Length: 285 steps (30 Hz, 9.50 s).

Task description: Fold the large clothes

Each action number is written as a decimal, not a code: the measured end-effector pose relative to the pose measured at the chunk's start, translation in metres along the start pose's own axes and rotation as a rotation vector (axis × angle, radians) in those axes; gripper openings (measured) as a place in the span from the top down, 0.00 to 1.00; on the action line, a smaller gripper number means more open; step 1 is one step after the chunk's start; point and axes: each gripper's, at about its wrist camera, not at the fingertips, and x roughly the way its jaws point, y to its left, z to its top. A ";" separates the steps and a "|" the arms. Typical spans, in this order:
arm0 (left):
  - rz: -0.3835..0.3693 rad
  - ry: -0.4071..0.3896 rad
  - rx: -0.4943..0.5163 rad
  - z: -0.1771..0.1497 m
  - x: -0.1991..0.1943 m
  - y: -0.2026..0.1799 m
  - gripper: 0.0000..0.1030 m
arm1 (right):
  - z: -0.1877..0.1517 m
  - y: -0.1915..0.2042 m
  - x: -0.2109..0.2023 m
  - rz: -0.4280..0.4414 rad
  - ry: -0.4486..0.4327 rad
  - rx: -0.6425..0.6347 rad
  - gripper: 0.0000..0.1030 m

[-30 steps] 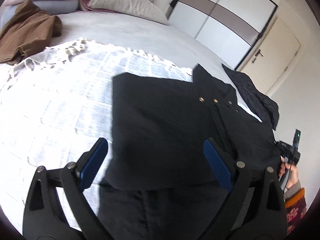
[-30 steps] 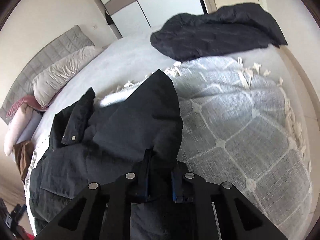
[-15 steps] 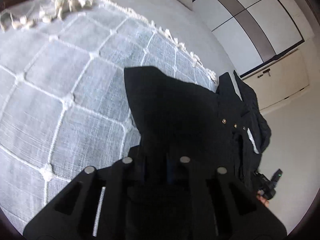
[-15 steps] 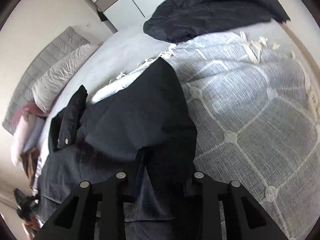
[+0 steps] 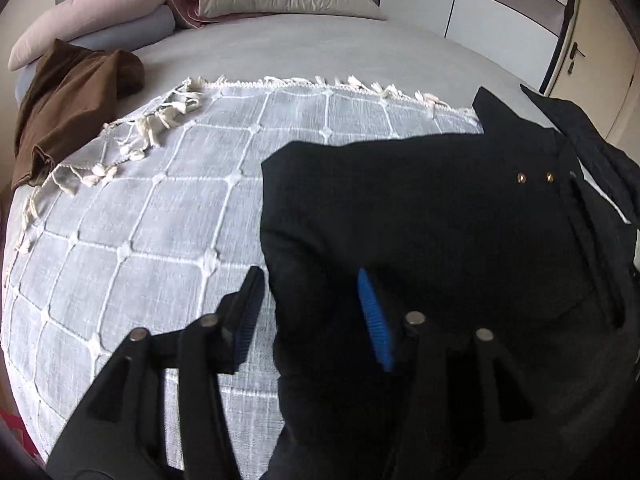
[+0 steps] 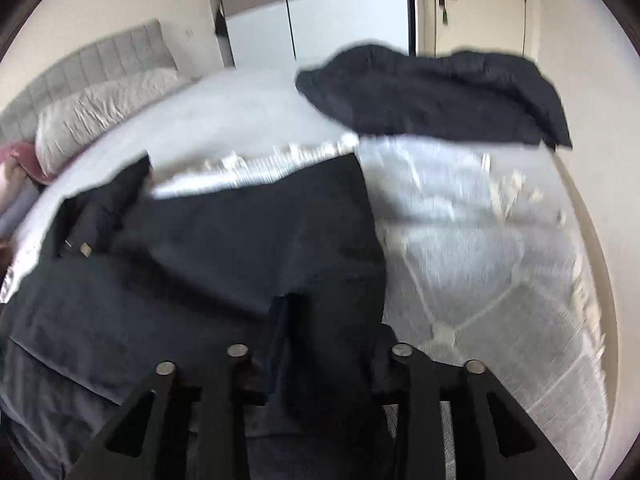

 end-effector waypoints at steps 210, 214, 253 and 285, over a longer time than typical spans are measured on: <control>-0.262 0.132 0.077 -0.074 -0.121 0.033 0.76 | -0.113 0.017 -0.141 0.156 0.020 -0.299 0.52; -0.306 -0.044 -0.008 -0.071 -0.156 0.042 0.94 | -0.118 0.029 -0.138 0.123 0.021 -0.342 0.94; -0.245 -0.211 -0.235 -0.015 -0.139 0.063 0.95 | -0.035 0.005 -0.167 0.201 -0.159 -0.110 0.98; -0.055 -0.031 -0.102 0.018 -0.073 -0.009 0.23 | -0.018 0.155 -0.112 0.038 -0.144 -0.382 0.28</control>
